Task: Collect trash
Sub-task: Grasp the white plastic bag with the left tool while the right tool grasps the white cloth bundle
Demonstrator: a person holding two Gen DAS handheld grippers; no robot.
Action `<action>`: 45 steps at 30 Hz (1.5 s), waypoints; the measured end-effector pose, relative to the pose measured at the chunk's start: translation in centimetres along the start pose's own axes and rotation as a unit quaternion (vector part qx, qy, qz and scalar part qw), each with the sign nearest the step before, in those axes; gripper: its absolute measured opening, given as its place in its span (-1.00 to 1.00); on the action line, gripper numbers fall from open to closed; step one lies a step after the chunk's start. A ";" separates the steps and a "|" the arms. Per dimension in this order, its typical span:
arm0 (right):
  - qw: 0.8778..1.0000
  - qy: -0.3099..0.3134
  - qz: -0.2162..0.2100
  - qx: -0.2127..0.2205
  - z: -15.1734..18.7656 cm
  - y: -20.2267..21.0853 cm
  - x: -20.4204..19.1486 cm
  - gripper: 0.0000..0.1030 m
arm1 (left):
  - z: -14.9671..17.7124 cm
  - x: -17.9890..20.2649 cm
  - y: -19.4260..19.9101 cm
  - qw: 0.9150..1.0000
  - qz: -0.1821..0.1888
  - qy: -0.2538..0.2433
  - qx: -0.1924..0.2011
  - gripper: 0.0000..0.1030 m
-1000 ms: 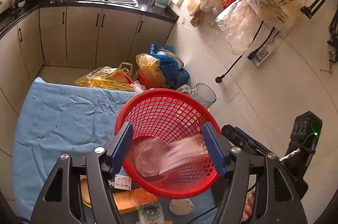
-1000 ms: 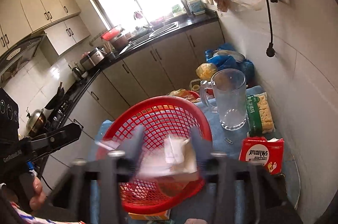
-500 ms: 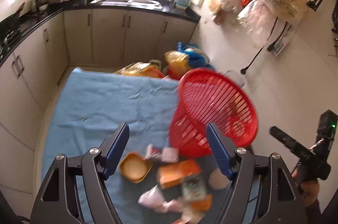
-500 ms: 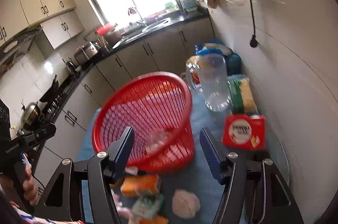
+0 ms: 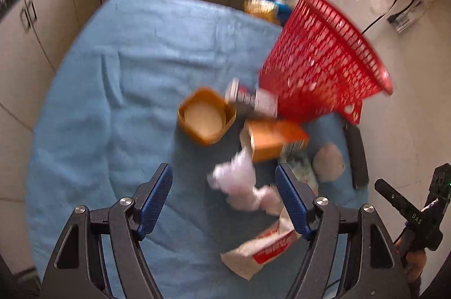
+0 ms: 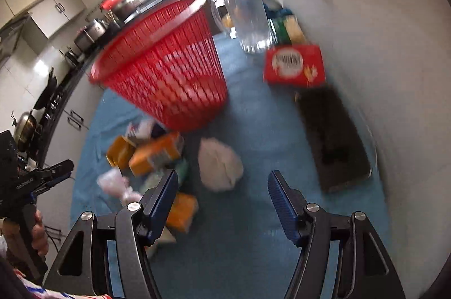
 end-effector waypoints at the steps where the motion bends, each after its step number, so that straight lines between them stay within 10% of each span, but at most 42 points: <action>1: 1.000 -0.002 0.001 -0.007 0.5 -0.6 0.2 0.37 | 0.3 -0.1 -0.7 1.000 0.004 0.003 -0.009 0.44; 25: 0.996 0.033 0.006 -0.077 -3.3 -9.0 0.0 0.44 | -0.4 -0.1 -8.5 0.996 -0.010 0.039 -0.076 0.42; 28: 0.996 0.037 0.006 -0.085 -3.4 -9.9 -0.1 0.44 | -0.3 0.5 -8.7 0.996 -0.019 0.019 -0.080 -0.17; 32: 0.995 0.034 0.005 -0.093 -3.4 -10.9 -0.4 0.44 | 0.3 1.3 -8.4 0.997 -0.023 0.001 -0.080 -0.44; 38: 0.994 0.035 -0.012 -0.099 -3.1 -11.4 -1.5 -0.28 | 1.0 2.6 -5.6 0.998 -0.026 -0.019 -0.047 -0.47; 45: 0.997 0.024 -0.029 -0.067 -2.4 -8.5 -2.6 -0.35 | 2.1 3.3 -0.8 0.999 -0.025 -0.028 -0.004 -0.47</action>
Point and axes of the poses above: each gripper's, at about its wrist camera, not at the fingertips, and y roughly against the way its jaws point, x to its right, z to its underside, the point moved 7 cm from there along -y, roughly the way its jaws point, and after that the axes turned 15 degrees about -x, right-handed, at the moved point
